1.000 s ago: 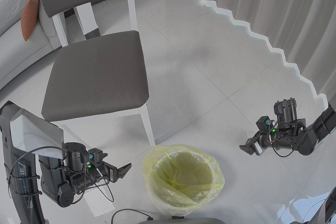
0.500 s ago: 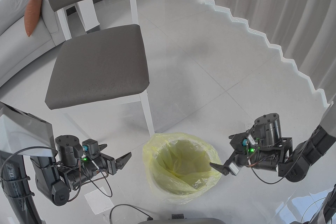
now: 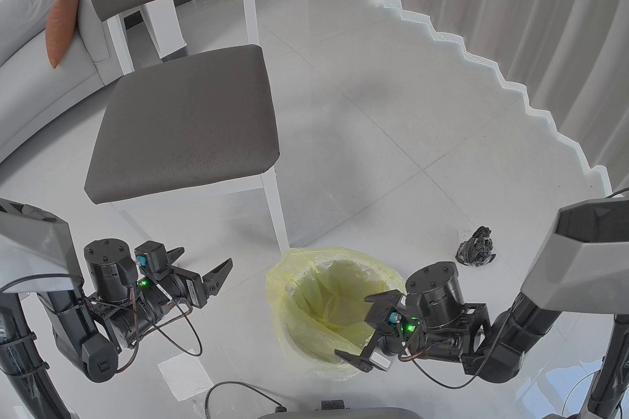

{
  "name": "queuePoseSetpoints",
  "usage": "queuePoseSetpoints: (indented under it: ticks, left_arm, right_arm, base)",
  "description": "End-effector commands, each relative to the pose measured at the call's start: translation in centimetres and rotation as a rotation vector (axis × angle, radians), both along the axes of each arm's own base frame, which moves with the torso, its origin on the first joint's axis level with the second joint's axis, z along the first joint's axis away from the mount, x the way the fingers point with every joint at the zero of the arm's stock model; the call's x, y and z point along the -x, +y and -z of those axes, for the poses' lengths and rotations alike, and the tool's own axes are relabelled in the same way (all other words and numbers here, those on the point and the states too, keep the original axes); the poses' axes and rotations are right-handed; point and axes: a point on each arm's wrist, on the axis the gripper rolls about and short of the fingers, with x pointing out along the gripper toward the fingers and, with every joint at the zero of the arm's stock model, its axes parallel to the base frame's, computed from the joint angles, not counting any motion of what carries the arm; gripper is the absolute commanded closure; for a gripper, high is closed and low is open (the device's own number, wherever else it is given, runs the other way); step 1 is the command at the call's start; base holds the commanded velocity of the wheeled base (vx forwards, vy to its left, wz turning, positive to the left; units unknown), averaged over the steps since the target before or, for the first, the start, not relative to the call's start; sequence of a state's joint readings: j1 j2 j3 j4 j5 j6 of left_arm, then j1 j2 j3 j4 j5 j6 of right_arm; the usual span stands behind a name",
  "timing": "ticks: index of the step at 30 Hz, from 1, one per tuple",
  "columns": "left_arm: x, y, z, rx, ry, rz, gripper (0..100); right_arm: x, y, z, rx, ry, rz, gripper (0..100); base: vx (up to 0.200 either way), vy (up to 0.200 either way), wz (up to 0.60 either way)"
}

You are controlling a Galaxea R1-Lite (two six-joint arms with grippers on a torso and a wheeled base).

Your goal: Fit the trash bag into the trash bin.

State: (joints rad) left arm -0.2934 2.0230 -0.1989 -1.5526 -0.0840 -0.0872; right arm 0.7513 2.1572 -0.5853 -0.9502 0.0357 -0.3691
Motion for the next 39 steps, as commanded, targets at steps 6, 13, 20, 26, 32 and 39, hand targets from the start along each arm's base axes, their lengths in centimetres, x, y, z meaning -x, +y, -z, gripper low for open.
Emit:
queuePoseSetpoints:
  ticks: [6, 13, 20, 26, 32, 39]
  left_arm:
    - [0.1, 0.2, -0.7, 0.012, -0.036, -0.019, 0]
    - [0.1, 0.4, -0.8, 0.013, -0.037, -0.024, 0]
    - [0.1, 0.4, -0.9, 0.029, -0.036, -0.047, 0]
    - [0.2, 0.4, -1.0, 0.032, -0.036, -0.049, 0]
    - [0.6, 0.6, -1.1, 0.029, -0.034, -0.055, 0]
    - [1.5, 1.1, -1.3, 0.027, -0.022, -0.065, 0]
  right_arm:
    - [-1.2, 1.9, 4.5, 0.049, 0.070, -0.017, 0]
    - [-2.4, 2.0, 5.1, 0.069, 0.091, 0.003, 0]
    - [-3.1, 2.3, 5.9, 0.074, 0.094, 0.008, 0]
    - [-3.0, 2.3, 5.8, 0.074, 0.096, 0.006, 100]
    - [-1.6, 2.6, 5.8, 0.090, 0.111, -0.027, 100]
    - [0.9, 3.1, 6.5, 0.122, 0.145, -0.083, 100]
  base:
    - [0.000, 0.000, 0.00]
    - [0.000, 0.000, 0.00]
    - [0.000, 0.000, 0.00]
    - [0.000, 0.000, 0.00]
    - [0.000, 0.000, 0.00]
    - [0.000, 0.000, 0.00]
